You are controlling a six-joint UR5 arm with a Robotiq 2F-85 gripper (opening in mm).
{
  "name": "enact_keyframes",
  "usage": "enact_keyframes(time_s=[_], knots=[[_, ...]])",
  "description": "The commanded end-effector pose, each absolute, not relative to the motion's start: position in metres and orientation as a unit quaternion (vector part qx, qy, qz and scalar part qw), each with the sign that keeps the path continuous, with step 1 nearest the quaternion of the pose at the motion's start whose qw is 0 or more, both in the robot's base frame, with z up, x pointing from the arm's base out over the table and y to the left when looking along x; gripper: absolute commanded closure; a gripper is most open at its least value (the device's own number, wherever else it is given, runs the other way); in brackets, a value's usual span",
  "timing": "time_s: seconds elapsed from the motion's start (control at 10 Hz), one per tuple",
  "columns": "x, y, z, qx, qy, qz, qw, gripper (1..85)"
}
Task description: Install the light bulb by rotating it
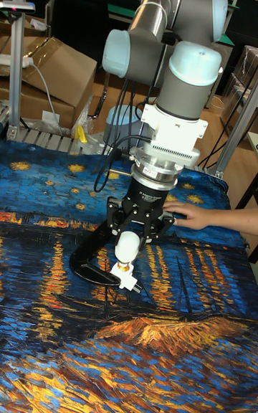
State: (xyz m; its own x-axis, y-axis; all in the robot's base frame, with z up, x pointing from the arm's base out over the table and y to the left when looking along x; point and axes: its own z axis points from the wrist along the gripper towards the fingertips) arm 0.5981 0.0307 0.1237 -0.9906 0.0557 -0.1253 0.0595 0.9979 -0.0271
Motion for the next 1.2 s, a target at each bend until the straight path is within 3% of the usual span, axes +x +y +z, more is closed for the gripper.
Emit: enact_keyframes(time_s=[0.0,0.6,1.1], knots=[[0.597,0.036,0.119,0.038,0.997,-0.004,0.069,84.7],[0.592,0.040,0.109,0.051,0.996,0.006,0.071,84.7],[0.573,0.037,0.100,0.061,0.997,0.018,0.045,84.7]])
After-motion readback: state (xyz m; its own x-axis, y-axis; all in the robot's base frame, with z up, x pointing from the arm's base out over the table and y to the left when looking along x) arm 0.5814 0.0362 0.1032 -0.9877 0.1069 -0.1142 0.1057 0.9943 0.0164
